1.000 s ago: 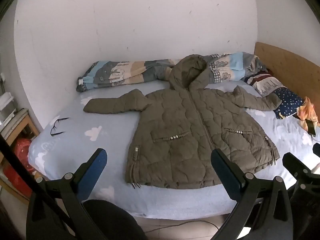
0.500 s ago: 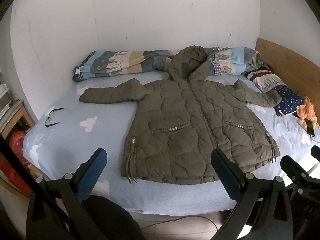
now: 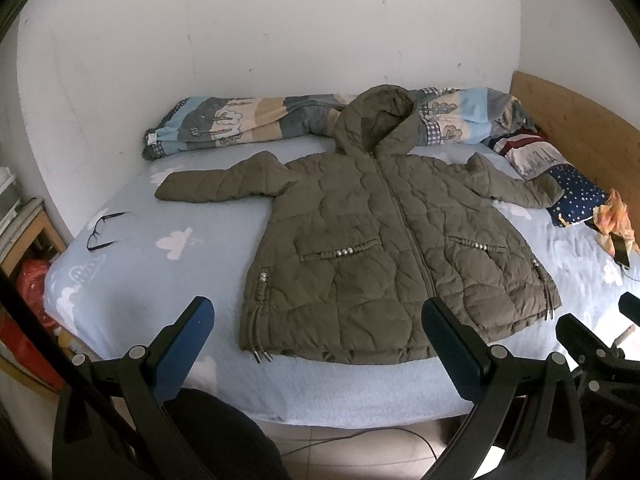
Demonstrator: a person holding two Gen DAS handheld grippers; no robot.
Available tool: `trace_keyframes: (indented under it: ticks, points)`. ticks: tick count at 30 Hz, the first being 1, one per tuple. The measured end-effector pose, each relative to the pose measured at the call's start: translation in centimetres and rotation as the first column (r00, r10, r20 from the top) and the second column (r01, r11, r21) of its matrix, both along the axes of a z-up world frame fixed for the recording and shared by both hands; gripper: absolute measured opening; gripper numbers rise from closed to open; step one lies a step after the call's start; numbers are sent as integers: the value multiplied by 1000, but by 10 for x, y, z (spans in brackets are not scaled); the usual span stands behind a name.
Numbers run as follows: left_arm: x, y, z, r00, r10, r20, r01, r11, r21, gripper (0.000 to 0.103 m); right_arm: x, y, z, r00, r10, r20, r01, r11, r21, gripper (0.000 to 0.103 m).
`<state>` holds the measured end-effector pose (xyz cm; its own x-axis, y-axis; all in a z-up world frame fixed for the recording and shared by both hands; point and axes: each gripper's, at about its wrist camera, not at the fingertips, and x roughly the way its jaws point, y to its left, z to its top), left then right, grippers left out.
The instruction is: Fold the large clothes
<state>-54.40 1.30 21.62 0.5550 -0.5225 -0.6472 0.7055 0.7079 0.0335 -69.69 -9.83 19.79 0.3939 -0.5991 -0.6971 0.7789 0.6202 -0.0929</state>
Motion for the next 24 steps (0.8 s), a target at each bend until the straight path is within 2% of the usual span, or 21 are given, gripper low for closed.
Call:
trace_keyframes:
  ticks: [3, 8, 15, 19, 20, 24]
  points:
    - [-2, 0, -1, 1000, 1, 1, -1, 1000, 1, 103, -2, 0, 1, 1000, -1, 12, 0, 1000, 12, 103]
    - [-2, 1, -1, 1000, 1, 3, -1, 1000, 1, 103, -1, 2, -2, 999, 7, 49, -5, 999, -51, 103]
    - [-4, 2, 2, 1000, 4, 11, -4, 1000, 11, 103, 0, 2, -2, 999, 9, 43, -8, 1000, -29, 103]
    - [-13, 4, 6, 999, 17, 36, -17, 1000, 20, 103, -2, 6, -1, 997, 22, 80, -20, 1000, -21, 103]
    - [-16, 3, 7, 999, 20, 46, -21, 1000, 21, 103, -2, 6, -3, 997, 33, 69, -29, 998, -56, 103]
    - [-7, -6, 6, 996, 35, 88, -38, 998, 42, 103, -5, -3, -3, 995, 44, 86, -38, 996, -75, 103]
